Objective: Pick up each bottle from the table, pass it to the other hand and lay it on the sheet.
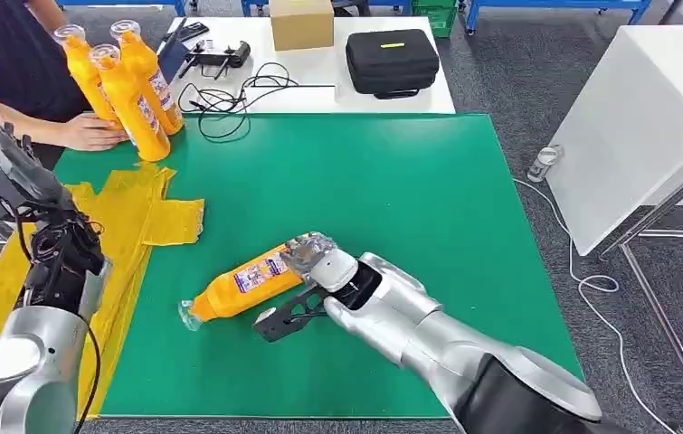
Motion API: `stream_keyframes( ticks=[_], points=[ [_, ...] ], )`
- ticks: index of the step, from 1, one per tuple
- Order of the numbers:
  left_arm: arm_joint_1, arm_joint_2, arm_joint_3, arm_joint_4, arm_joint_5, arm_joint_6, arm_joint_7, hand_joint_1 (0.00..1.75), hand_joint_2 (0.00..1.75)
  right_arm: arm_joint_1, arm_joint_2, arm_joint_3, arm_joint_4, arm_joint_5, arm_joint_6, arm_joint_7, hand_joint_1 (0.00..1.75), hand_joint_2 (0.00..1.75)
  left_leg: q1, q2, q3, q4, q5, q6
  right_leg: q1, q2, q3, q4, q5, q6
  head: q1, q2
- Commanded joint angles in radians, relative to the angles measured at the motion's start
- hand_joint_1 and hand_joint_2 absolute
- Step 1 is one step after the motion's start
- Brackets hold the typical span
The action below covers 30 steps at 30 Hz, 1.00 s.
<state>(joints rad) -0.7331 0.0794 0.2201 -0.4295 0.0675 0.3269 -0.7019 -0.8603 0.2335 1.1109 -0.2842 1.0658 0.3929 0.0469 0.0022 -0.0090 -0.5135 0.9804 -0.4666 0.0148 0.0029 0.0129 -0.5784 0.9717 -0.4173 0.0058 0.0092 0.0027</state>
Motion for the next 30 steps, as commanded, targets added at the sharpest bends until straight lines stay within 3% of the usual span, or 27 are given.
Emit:
stream_keyframes(
  ticks=[1, 4, 9, 14, 15, 21, 22, 26, 27, 30],
  points=[
    [-0.036, 0.013, 0.008, 0.055, 0.007, -0.001, 0.004, 0.00, 0.00, -0.036, -0.021, 0.054, -0.021, 0.000, 0.001, -0.008, 0.00, 1.75, 0.001, 0.001, -0.001, 0.001, -0.001, -0.001, 0.001, -0.001, -0.001, 0.000, 0.000, 0.001, 0.000, 0.000],
    [-0.036, 0.013, 0.008, 0.055, 0.007, -0.001, 0.004, 0.00, 0.00, -0.036, -0.021, 0.054, -0.021, 0.000, 0.001, -0.008, 0.00, 1.75, 0.000, 0.000, -0.002, 0.001, 0.000, 0.000, 0.000, -0.001, -0.002, 0.000, 0.000, 0.001, 0.000, 0.000],
    [0.015, 0.037, 0.020, 0.020, 0.037, -0.002, 0.004, 0.00, 0.00, -0.086, -0.100, 0.092, -0.132, -0.002, -0.034, -0.094, 0.00, 1.75, 0.000, 0.001, -0.002, 0.001, 0.000, 0.000, 0.000, 0.000, -0.002, 0.000, 0.000, 0.001, 0.000, 0.000],
    [0.078, 0.056, 0.043, -0.052, 0.048, 0.001, 0.004, 0.00, 0.00, -0.150, -0.126, 0.015, -0.299, -0.097, -0.040, -0.010, 0.00, 1.75, 0.000, 0.003, -0.004, 0.002, 0.000, 0.000, -0.001, 0.001, -0.005, 0.002, 0.000, 0.001, 0.000, 0.000],
    [0.090, 0.060, 0.047, -0.062, 0.049, -0.002, 0.004, 0.00, 0.00, -0.152, -0.134, 0.000, -0.336, -0.113, -0.039, 0.011, 0.00, 0.00, 0.000, 0.005, -0.004, 0.003, -0.001, -0.001, 0.000, 0.002, -0.005, 0.003, 0.000, 0.001, 0.000, 0.000],
    [0.098, 0.064, 0.050, -0.069, 0.049, -0.005, 0.004, 0.00, 0.00, -0.148, -0.143, -0.011, -0.367, -0.121, -0.046, 0.026, 0.00, 0.00, 0.000, 0.003, -0.004, 0.001, 0.000, 0.000, -0.001, 0.001, -0.005, 0.002, 0.000, 0.001, 0.000, 0.000],
    [0.135, 0.042, 0.055, -0.108, 0.017, -0.018, 0.004, 0.00, 0.00, -0.072, -0.221, -0.150, -0.564, -0.070, -0.246, 0.233, 0.00, 0.00, 0.000, 0.004, -0.003, 0.002, -0.002, -0.001, 0.000, 0.002, -0.004, 0.002, -0.001, 0.001, 0.000, 0.000],
    [0.125, 0.022, 0.047, -0.107, 0.002, -0.022, 0.004, 0.00, 0.00, -0.036, -0.211, -0.282, -0.533, -0.030, -0.352, 0.254, 0.00, 0.00, 0.001, -0.002, -0.003, 0.001, 0.000, 0.000, 0.001, -0.003, -0.003, -0.001, 0.000, 0.001, 0.000, 0.000],
    [0.112, 0.014, 0.040, -0.097, -0.003, -0.027, 0.004, 0.00, 0.00, -0.031, -0.209, -0.309, -0.503, -0.027, -0.362, 0.250, 0.00, 1.75, 0.001, -0.003, -0.003, 0.001, 0.000, 0.000, 0.001, -0.004, -0.002, -0.001, 0.000, 0.001, 0.000, 0.000],
    [0.062, -0.007, 0.015, -0.056, -0.021, -0.024, 0.010, 0.00, 0.00, -0.050, -0.155, -0.393, -0.275, -0.085, -0.373, 0.158, 0.00, 1.75, 0.001, -0.006, -0.004, 0.001, 0.001, -0.001, 0.001, -0.007, -0.002, -0.001, -0.001, 0.001, 0.000, 0.000]
  ],
)
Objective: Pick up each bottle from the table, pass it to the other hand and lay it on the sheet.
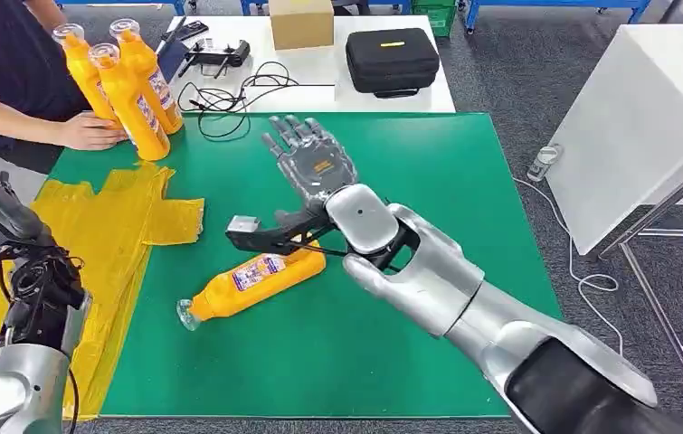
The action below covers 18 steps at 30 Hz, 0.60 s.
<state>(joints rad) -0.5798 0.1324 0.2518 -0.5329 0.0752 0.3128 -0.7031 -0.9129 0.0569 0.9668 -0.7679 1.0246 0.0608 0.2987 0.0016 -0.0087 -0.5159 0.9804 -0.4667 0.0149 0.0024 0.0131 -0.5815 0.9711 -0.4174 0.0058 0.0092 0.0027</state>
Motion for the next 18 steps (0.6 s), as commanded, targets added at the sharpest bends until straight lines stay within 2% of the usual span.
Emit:
stream_keyframes(
  ticks=[1, 3, 7, 18],
  points=[
    [-0.108, -0.066, -0.024, 0.061, -0.029, -0.010, 0.013, 0.00, 0.00, -0.009, 0.044, -0.271, 0.293, -0.068, -0.035, -0.147, 0.00, 1.75, 0.001, -0.005, -0.001, 0.001, 0.001, -0.001, 0.001, -0.006, 0.001, 0.000, -0.001, 0.001, 0.000, 0.000],
    [-0.145, -0.087, -0.046, 0.084, -0.041, -0.010, 0.027, 0.00, 0.00, -0.015, 0.065, -0.311, 0.405, -0.113, -0.021, -0.201, 0.00, 1.75, 0.001, -0.007, -0.002, 0.002, 0.001, -0.001, 0.001, -0.009, 0.001, 0.000, -0.001, 0.001, 0.000, 0.000],
    [-0.198, -0.115, -0.083, 0.120, -0.058, -0.025, 0.045, 0.00, 0.00, -0.017, 0.096, -0.310, 0.505, -0.094, -0.049, -0.200, 0.00, 1.75, 0.001, -0.007, -0.001, 0.001, 0.001, -0.001, 0.001, -0.008, 0.001, 0.000, -0.001, 0.001, 0.000, 0.000],
    [-0.218, -0.125, -0.100, 0.137, -0.062, -0.038, 0.049, 0.00, 0.00, -0.016, 0.101, -0.306, 0.519, -0.083, -0.039, -0.203, 0.00, 1.75, 0.000, -0.002, -0.002, 0.001, 0.000, 0.000, 0.000, -0.003, -0.001, 0.001, -0.001, 0.001, 0.000, 0.000]
  ],
)
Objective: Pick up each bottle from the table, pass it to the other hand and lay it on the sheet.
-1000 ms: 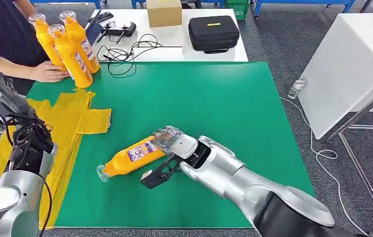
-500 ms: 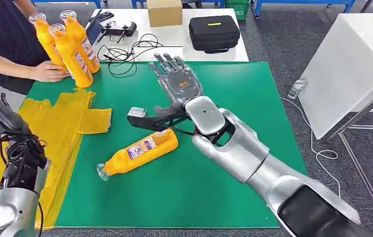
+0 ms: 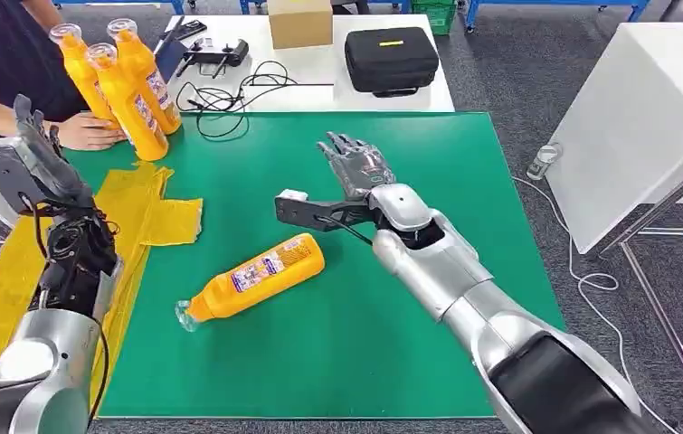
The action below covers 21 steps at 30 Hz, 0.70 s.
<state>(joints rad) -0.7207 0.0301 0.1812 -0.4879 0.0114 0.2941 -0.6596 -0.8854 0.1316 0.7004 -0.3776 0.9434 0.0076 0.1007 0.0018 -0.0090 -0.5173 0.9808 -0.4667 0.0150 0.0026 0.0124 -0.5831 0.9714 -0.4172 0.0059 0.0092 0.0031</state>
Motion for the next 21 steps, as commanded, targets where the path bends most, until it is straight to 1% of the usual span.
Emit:
stream_keyframes(
  ticks=[1, 3, 4, 7, 10, 17, 21],
  points=[
    [-0.086, -0.029, -0.036, 0.097, 0.000, -0.019, 0.008, 0.00, 0.00, -0.039, 0.030, -0.026, 0.134, 0.013, 0.027, -0.014, 0.00, 1.75, 0.001, -0.002, 0.000, 0.001, -0.001, -0.001, 0.001, -0.003, 0.001, 0.001, -0.001, 0.001, 0.000, 0.000],
    [-0.108, -0.042, -0.047, 0.109, -0.005, -0.018, 0.008, 0.00, 0.00, -0.028, 0.047, -0.026, 0.149, 0.009, 0.067, -0.034, 0.00, 1.75, 0.001, -0.002, -0.001, 0.001, 0.000, -0.001, 0.001, -0.003, 0.000, 0.000, 0.000, 0.001, 0.000, 0.000],
    [-0.112, -0.045, -0.047, 0.112, -0.006, -0.013, 0.004, 0.00, 0.00, -0.024, 0.058, -0.029, 0.155, 0.003, 0.089, -0.042, 0.00, 1.75, 0.001, -0.003, -0.002, 0.002, 0.000, -0.001, 0.001, -0.005, 0.000, 0.001, -0.001, 0.001, 0.000, 0.000],
    [-0.118, -0.041, -0.049, 0.120, 0.001, -0.015, -0.002, 0.00, 0.00, -0.017, 0.089, 0.007, 0.165, 0.037, 0.150, -0.054, 0.00, 1.75, 0.001, -0.001, -0.001, 0.001, 0.000, -0.001, 0.001, -0.002, 0.000, 0.000, 0.000, 0.001, 0.000, 0.000],
    [-0.120, -0.040, -0.063, 0.128, 0.008, -0.027, 0.000, 0.00, 0.00, -0.006, 0.101, 0.031, 0.168, 0.063, 0.198, -0.079, 0.00, 1.75, 0.001, 0.000, 0.000, 0.001, -0.001, -0.001, 0.001, -0.001, 0.000, 0.000, -0.001, 0.001, 0.000, 0.000],
    [-0.120, -0.040, -0.064, 0.129, 0.008, -0.026, 0.000, 0.00, 0.00, -0.002, 0.098, 0.031, 0.168, 0.064, 0.194, -0.079, 0.00, 1.75, 0.001, 0.000, -0.002, 0.001, -0.001, -0.001, 0.001, -0.002, -0.001, 0.001, -0.001, 0.001, 0.000, 0.000],
    [-0.119, -0.043, -0.074, 0.127, 0.010, -0.031, -0.005, 0.00, 0.00, 0.021, 0.102, 0.054, 0.169, 0.085, 0.223, -0.105, 0.00, 1.75, 0.001, -0.001, -0.002, 0.001, 0.000, -0.001, 0.001, -0.002, -0.001, 0.000, -0.001, 0.001, 0.000, 0.000]
  ],
)
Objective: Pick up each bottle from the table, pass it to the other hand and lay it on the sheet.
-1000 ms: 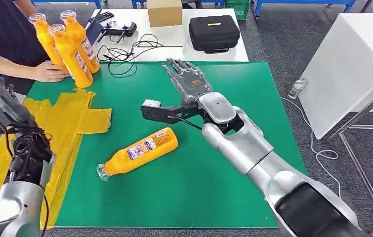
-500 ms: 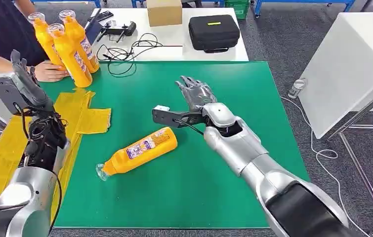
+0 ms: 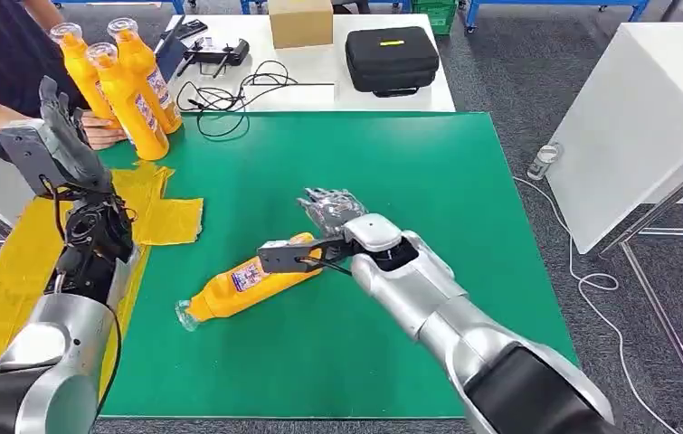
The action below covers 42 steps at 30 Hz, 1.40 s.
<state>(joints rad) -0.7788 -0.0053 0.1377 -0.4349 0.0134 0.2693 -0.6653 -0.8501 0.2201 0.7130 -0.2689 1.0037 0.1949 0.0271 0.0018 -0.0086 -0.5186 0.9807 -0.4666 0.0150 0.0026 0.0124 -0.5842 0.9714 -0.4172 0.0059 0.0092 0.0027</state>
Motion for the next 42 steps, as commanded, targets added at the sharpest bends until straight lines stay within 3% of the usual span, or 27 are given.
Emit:
stream_keyframes(
  ticks=[1, 14, 42],
  points=[
    [-0.060, -0.008, -0.032, 0.074, 0.008, -0.005, 0.001, 0.00, 0.00, -0.009, 0.015, 0.042, 0.061, 0.025, 0.036, -0.034, 0.00, 1.75, 0.001, -0.001, 0.000, 0.001, -0.001, -0.001, 0.001, -0.003, 0.002, 0.000, -0.001, 0.001, 0.000, 0.000],
    [-0.058, -0.026, -0.063, 0.044, 0.012, 0.009, 0.014, 0.00, 0.00, 0.048, 0.032, 0.054, 0.065, 0.044, 0.063, -0.045, 0.00, 1.75, 0.000, -0.002, -0.001, 0.001, 0.000, 0.000, 0.000, -0.003, 0.000, 0.000, 0.000, 0.001, 0.000, 0.000],
    [-0.060, -0.033, -0.078, 0.039, 0.014, 0.008, 0.005, 0.00, 0.00, 0.064, 0.029, 0.050, 0.070, 0.047, 0.066, -0.032, 0.00, 1.75, 0.001, -0.001, -0.001, 0.001, 0.000, -0.001, 0.001, -0.002, 0.000, 0.000, -0.001, 0.001, 0.000, 0.000]
  ],
)
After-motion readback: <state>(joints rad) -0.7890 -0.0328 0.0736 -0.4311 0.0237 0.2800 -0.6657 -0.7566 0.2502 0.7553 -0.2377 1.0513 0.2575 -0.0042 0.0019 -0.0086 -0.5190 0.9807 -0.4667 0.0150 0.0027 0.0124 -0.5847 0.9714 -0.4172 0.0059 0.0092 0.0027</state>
